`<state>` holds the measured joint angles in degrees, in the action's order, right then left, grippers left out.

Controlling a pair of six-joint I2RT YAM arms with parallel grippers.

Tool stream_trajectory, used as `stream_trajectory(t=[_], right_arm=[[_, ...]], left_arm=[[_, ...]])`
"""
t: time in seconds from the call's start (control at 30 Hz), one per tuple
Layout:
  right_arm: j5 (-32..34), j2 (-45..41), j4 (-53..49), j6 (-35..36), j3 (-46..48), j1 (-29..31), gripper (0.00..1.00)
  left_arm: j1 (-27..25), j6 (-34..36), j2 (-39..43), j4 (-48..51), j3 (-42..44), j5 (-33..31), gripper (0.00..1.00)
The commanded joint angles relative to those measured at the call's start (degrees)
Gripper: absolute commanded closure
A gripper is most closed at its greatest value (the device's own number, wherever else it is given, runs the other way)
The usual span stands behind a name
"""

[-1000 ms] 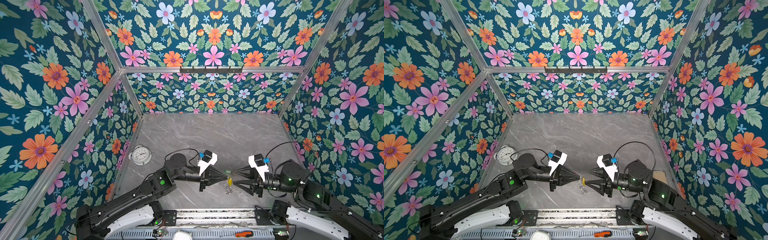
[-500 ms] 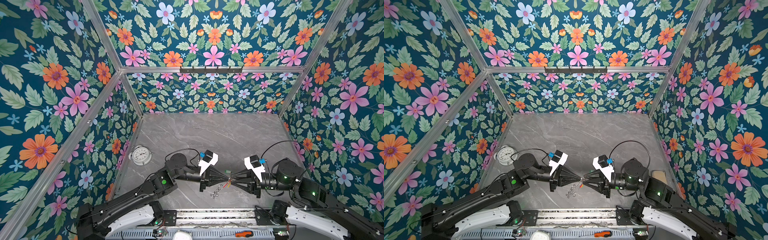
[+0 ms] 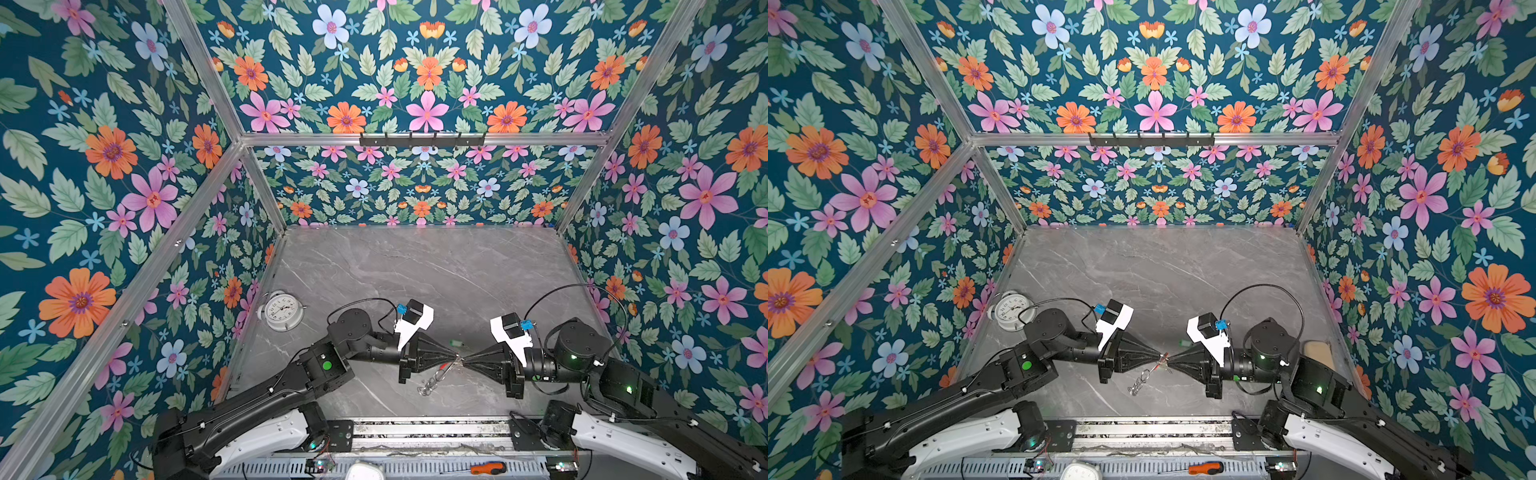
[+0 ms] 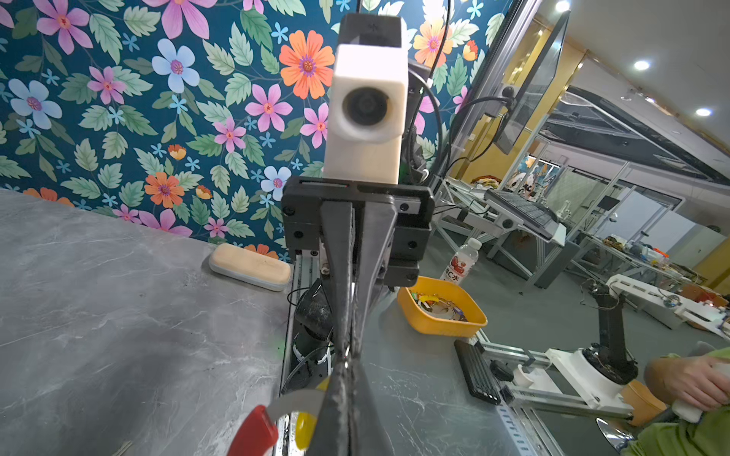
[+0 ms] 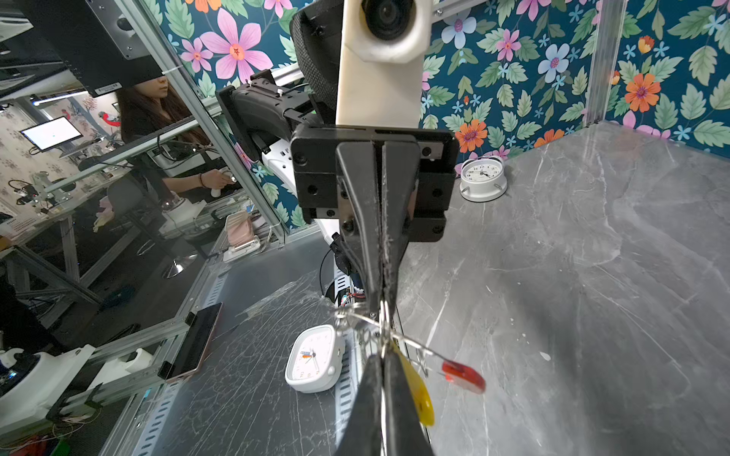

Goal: Remove the keys from the keyring

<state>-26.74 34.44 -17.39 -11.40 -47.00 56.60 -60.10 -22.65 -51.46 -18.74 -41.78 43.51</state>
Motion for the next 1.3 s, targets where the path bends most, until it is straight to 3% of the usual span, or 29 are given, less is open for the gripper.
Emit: stream_trajectory(t=[0.0, 0.67, 0.83, 0.97, 1.13, 1.27], right_arm=[[0.29, -0.07, 0.77, -0.71, 0.4, 0.0, 1.0], [-0.06, 1.09, 4.43, -3.75, 4.4, 0.05, 1.0], [0.09, 1.92, 2.53, -3.72, 2.34, 0.0, 1.0], [0.72, 0.77, 1.68, -3.73, 0.98, -0.01, 0.91], [1.56, -0.38, 1.1, -4.07, -1.93, 0.03, 0.64], [2.38, 0.07, 4.51, -5.85, -2.88, -0.01, 0.59]], left_arm=[[-0.07, -1.79, 0.82, -7.5, 0.87, -1.01, 1.0], [-0.05, -8.62, 1.71, -27.82, 7.07, -4.6, 1.0], [-0.04, -7.21, 0.13, -22.41, 5.14, -3.35, 1.0], [-0.05, -5.74, 1.09, -19.49, 5.1, -3.55, 1.0], [-0.02, -5.11, 1.65, -19.73, 5.79, -3.3, 1.0], [-0.03, -5.29, 1.63, -21.11, 6.36, -3.21, 1.0]])
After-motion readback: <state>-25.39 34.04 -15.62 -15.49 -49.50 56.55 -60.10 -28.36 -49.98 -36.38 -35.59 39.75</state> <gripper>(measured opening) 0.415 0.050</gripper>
